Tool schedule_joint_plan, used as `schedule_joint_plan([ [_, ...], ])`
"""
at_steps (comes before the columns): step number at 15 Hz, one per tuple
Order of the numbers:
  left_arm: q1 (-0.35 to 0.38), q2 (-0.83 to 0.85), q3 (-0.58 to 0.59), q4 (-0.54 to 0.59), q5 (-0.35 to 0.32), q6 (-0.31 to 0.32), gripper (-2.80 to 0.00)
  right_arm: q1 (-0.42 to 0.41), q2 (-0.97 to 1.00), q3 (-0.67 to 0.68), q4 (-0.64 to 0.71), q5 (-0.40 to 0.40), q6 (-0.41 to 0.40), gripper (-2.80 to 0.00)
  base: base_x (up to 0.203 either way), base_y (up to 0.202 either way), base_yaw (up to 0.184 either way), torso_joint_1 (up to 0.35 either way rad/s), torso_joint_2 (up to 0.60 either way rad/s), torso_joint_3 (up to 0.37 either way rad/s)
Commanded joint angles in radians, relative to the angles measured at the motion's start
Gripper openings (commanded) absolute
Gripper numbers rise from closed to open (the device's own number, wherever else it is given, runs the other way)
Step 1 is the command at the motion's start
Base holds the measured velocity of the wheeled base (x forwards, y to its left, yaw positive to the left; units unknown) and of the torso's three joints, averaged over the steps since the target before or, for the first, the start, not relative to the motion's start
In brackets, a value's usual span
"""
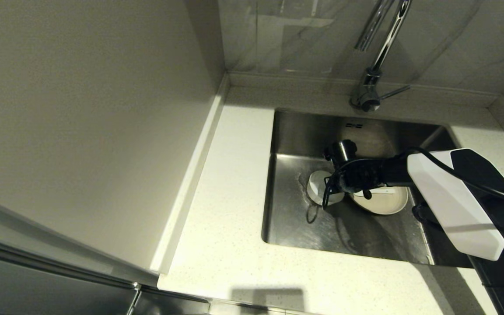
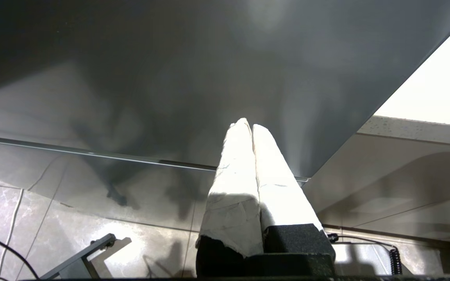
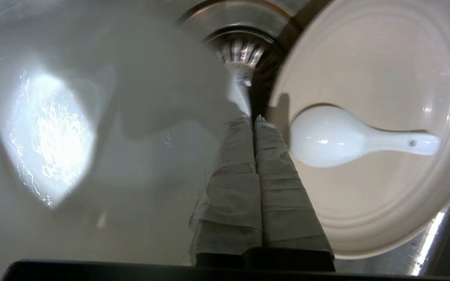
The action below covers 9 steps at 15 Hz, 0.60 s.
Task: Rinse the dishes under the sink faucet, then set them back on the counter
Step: Put a bowl back to the table from the sink
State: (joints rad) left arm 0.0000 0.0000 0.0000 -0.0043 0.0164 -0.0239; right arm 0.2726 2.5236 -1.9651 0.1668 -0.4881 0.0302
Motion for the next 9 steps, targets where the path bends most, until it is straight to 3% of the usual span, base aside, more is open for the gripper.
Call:
schedule_joint_plan([
  [1,0.000,-0.003,0.000,0.000,0.000,-0.001,-2.80,0.002,-0.004,0.000,0.000,-0.003,0.002,-2.80,0.000,0.000,0.000,0.000,0.00,0.000],
  [9,0.000,-0.003,0.000,0.000,0.000,-0.001,-2.80,-0.005,-0.036,-0.009,-0.006,-0.004,0.000,-2.80,0.000,0.000,0.000,0.000,0.00,0.000],
])
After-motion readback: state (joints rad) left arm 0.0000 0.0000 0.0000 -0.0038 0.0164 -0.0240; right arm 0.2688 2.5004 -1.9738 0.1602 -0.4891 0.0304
